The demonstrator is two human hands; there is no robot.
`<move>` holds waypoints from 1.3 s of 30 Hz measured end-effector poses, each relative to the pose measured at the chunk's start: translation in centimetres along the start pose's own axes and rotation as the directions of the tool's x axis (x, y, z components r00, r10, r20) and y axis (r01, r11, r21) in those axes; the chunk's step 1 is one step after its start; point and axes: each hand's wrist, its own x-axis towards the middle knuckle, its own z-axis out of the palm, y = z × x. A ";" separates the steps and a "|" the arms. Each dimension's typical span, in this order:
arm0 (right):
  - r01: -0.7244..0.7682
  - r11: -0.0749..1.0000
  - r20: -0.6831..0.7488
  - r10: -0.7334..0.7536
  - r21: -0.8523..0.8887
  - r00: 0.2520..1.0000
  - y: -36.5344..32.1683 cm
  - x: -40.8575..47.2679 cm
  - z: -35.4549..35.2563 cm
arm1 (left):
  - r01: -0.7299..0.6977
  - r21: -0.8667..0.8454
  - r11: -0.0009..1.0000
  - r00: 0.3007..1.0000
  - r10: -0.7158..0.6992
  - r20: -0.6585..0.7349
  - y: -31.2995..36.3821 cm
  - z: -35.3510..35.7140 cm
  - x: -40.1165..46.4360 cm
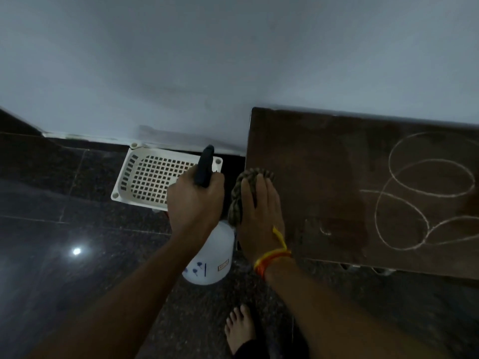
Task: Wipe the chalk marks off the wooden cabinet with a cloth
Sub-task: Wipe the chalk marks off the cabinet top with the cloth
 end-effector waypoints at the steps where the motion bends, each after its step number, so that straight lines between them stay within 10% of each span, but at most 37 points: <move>1: 0.017 1.000 0.026 -0.017 0.002 1.000 -0.3 -1.8 0.0 | 0.008 -0.002 1.000 1.000 -0.008 -0.001 -0.1 -0.1 -0.1; 39: -0.025 0.998 -0.078 0.020 -0.059 0.997 4.5 10.2 -0.4 | -0.005 -0.012 1.000 1.000 0.005 -0.001 3.0 3.5 5.5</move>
